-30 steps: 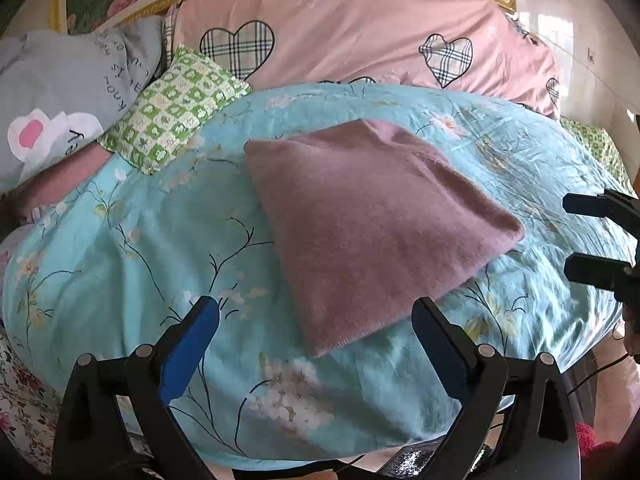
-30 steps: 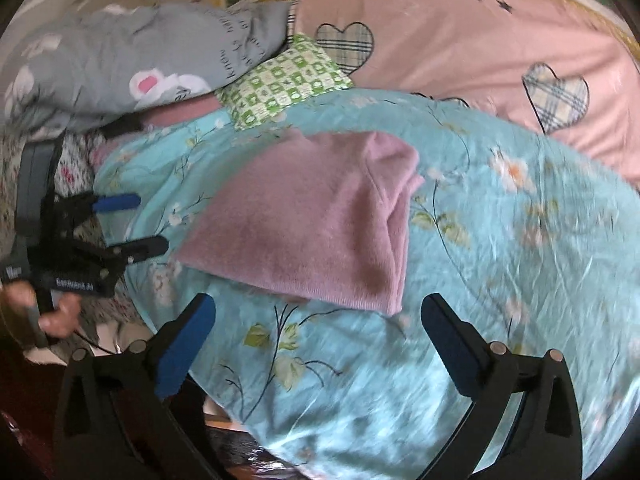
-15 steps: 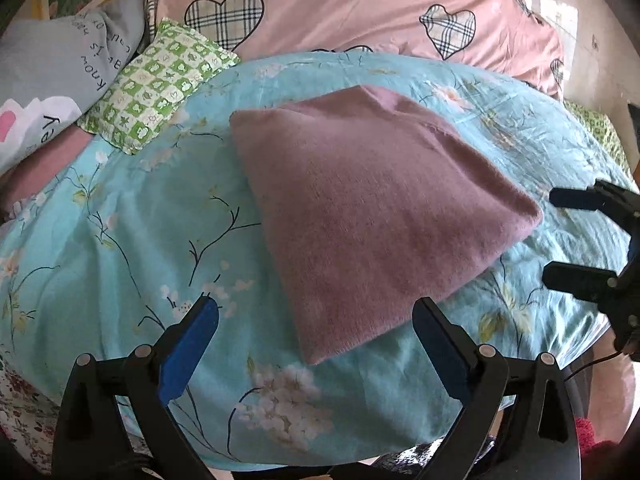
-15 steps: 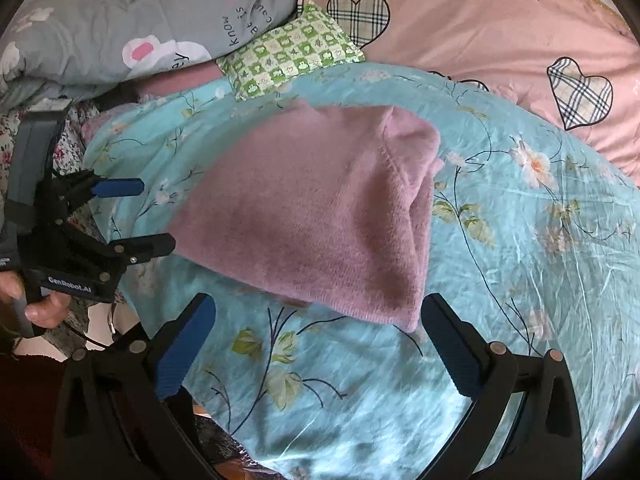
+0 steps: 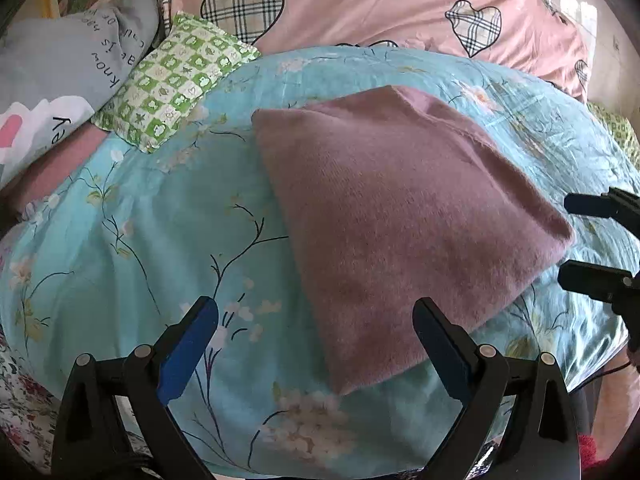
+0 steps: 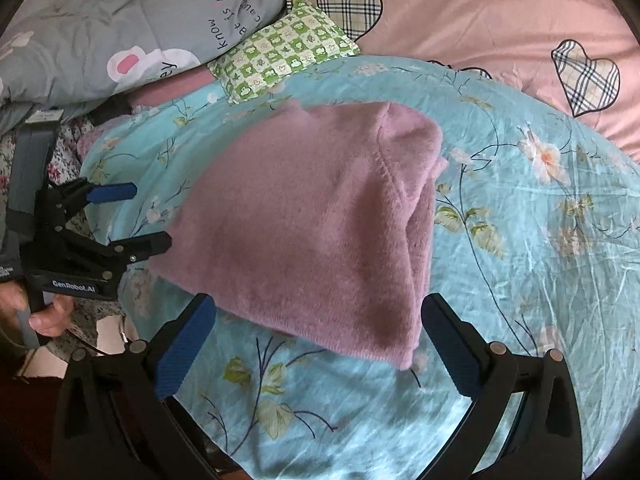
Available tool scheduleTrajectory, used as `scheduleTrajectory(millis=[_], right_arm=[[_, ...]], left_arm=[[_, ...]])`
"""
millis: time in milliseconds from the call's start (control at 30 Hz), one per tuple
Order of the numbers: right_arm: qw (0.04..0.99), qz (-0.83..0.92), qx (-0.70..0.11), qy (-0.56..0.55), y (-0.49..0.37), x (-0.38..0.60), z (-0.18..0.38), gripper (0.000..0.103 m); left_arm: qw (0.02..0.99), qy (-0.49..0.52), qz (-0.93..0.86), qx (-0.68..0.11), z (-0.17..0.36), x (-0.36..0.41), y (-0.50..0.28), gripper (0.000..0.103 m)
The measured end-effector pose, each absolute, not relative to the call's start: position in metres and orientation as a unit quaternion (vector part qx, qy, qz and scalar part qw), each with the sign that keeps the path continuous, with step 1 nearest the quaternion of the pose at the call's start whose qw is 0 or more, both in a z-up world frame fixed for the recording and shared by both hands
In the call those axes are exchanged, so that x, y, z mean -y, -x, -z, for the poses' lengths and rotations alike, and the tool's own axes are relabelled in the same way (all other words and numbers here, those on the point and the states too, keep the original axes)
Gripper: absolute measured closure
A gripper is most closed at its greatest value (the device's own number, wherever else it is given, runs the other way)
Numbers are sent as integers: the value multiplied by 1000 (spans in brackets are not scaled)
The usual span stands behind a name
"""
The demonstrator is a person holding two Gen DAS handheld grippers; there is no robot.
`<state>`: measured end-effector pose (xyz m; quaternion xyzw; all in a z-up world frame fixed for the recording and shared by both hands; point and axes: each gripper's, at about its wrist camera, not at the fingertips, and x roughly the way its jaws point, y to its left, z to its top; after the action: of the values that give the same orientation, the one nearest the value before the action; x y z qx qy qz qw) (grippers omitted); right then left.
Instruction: Fold small clothes
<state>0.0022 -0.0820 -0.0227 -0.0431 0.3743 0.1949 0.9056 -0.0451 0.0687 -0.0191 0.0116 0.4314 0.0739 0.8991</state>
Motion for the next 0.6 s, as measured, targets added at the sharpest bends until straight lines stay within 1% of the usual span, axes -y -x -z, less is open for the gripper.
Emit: scheduleTrajectory(millis=[600], right_arm=[[901, -204, -381, 44, -16, 77, 20, 0]], left_arm=[[897, -23, -68, -437, 17, -64, 31, 5]])
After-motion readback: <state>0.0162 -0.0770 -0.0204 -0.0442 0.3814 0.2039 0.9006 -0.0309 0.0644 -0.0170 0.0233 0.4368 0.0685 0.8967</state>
